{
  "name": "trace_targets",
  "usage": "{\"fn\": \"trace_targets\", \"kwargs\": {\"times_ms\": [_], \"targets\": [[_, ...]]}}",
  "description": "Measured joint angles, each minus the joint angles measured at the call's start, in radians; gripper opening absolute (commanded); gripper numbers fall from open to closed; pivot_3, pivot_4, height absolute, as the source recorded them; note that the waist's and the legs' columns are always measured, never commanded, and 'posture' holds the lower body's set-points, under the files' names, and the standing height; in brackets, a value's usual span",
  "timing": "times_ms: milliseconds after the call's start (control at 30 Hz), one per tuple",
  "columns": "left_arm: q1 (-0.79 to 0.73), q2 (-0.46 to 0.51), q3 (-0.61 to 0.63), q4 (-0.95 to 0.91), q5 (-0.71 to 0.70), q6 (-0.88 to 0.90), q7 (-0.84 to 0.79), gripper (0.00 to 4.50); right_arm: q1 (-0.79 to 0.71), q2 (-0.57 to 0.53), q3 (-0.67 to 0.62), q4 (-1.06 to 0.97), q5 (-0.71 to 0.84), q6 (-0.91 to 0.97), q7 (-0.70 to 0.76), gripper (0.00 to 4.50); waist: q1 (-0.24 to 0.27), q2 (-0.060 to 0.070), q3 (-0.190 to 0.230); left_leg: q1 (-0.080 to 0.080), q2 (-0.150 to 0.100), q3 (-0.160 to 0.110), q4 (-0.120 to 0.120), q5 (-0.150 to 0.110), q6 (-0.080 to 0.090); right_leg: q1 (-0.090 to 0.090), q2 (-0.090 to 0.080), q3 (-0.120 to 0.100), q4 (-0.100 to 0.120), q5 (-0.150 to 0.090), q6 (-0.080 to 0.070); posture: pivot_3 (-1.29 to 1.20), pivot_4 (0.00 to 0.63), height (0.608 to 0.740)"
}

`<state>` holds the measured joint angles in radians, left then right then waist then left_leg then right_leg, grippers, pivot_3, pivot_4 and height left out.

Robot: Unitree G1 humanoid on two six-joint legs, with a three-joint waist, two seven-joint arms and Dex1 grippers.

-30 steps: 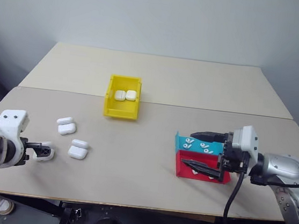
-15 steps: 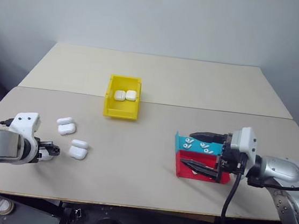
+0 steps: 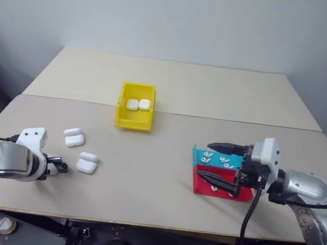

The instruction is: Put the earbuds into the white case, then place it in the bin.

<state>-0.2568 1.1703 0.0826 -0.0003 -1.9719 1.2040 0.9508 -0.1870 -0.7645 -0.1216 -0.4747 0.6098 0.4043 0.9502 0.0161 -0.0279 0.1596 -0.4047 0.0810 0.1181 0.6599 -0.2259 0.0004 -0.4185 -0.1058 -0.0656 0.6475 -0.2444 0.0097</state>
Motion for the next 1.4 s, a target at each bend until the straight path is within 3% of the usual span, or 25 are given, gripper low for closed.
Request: {"fn": "trace_targets", "kwargs": {"times_ms": [300,533,833,967,1100,1233,1400], "targets": [[-0.015,0.001,-0.01,0.009,0.0,0.002,0.006,4.45,0.008,0.003,0.0,-0.021,0.0,0.0,-0.019,4.5,0.001,0.0,0.0,0.0,0.0,-0.001,0.0,0.0,0.0,0.0,0.0,0.0,0.0,0.0,0.0,0.0,0.15,0.74],[-0.014,0.001,-0.014,-0.003,0.001,-0.007,0.021,2.77,0.01,0.007,0.011,-0.027,0.0,0.0,-0.033,4.5,-0.003,0.0,0.0,0.0,0.0,-0.002,0.0,0.0,0.0,-0.001,0.0,0.0,0.0,0.0,0.0,0.0,0.15,0.74],[0.059,0.023,0.03,-0.093,0.067,-0.05,-0.017,2.77,0.024,0.008,0.014,-0.034,0.0,0.0,-0.044,4.5,-0.004,0.0,0.0,-0.002,0.0,-0.002,0.0,0.0,0.0,-0.002,0.0,0.0,0.0,0.0,0.0,0.0,0.15,0.74],[0.146,0.012,0.167,-0.29,0.314,-0.12,-0.215,2.77,0.035,0.009,0.017,-0.039,0.0,0.0,-0.049,4.5,-0.002,0.0,0.0,-0.002,0.0,0.001,0.0,0.0,-0.001,-0.002,0.0,-0.001,-0.001,0.0,0.0,0.0,0.15,0.74],[0.18,-0.074,0.292,-0.377,0.552,-0.278,-0.473,2.77,0.033,0.026,0.025,-0.039,-0.004,0.0,-0.061,4.5,-0.002,0.0,0.0,-0.002,0.0,0.001,0.0,0.0,-0.001,-0.001,0.0,-0.001,-0.001,0.0,0.0,0.0,0.15,0.74],[0.211,-0.249,0.319,-0.445,0.813,-0.564,-0.834,2.77,0.026,0.036,0.032,-0.038,-0.011,0.0,-0.066,4.5,-0.002,0.0,0.0,-0.004,0.0,0.002,0.0,0.0,-0.001,-0.002,0.0,-0.002,-0.002,0.0,0.0,0.0,0.15,0.74],[0.103,-0.318,0.264,-0.439,0.903,-0.694,-1.226,2.77,0.0,0.032,0.032,-0.029,-0.024,-0.005,-0.046,4.5,0.004,-0.001,0.0,-0.003,0.0,0.001,0.001,0.0,-0.001,0.0,0.0,-0.003,-0.001,0.0,0.0,0.0,0.15,0.74]]}}
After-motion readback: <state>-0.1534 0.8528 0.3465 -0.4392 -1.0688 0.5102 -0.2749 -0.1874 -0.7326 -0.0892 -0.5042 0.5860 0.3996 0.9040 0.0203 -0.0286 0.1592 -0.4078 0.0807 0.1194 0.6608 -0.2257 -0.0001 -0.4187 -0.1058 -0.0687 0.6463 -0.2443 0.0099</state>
